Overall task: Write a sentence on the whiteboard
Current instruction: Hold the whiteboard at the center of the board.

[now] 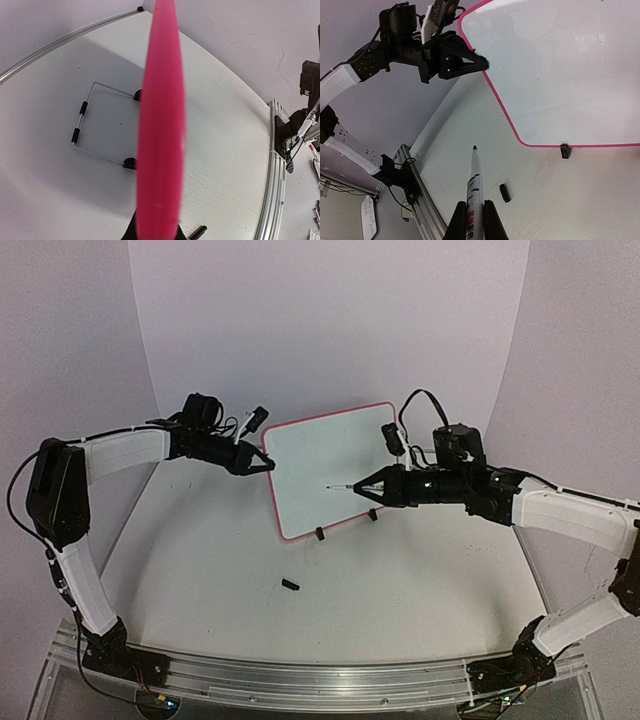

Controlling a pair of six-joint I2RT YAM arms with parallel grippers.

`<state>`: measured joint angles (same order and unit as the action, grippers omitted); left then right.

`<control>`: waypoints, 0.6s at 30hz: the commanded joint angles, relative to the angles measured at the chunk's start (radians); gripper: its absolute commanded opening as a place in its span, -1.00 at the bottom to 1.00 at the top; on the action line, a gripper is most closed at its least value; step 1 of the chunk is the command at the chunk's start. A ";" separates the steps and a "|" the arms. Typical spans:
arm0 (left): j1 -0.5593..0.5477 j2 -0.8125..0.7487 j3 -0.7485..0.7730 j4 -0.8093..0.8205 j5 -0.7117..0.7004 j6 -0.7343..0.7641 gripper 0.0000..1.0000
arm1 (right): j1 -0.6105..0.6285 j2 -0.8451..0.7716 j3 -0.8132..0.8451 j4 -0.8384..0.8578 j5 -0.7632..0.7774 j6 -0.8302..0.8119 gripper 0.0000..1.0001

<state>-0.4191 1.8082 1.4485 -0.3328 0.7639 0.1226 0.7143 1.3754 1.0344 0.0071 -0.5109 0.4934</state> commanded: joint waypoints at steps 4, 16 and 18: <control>0.003 -0.079 -0.063 -0.049 0.053 0.011 -1.00 | 0.008 0.003 0.033 0.013 -0.012 -0.062 -1.00; 0.003 -0.038 -0.094 -0.012 0.059 0.011 -1.00 | 0.022 0.198 0.237 -0.006 -0.047 -0.106 -1.00; 0.003 -0.035 -0.091 -0.013 0.058 0.013 -1.00 | 0.024 0.243 0.269 -0.006 -0.045 -0.111 -1.00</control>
<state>-0.4072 1.7676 1.3784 -0.2983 0.7793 0.1349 0.7303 1.5493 1.2225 -0.0153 -0.5413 0.4079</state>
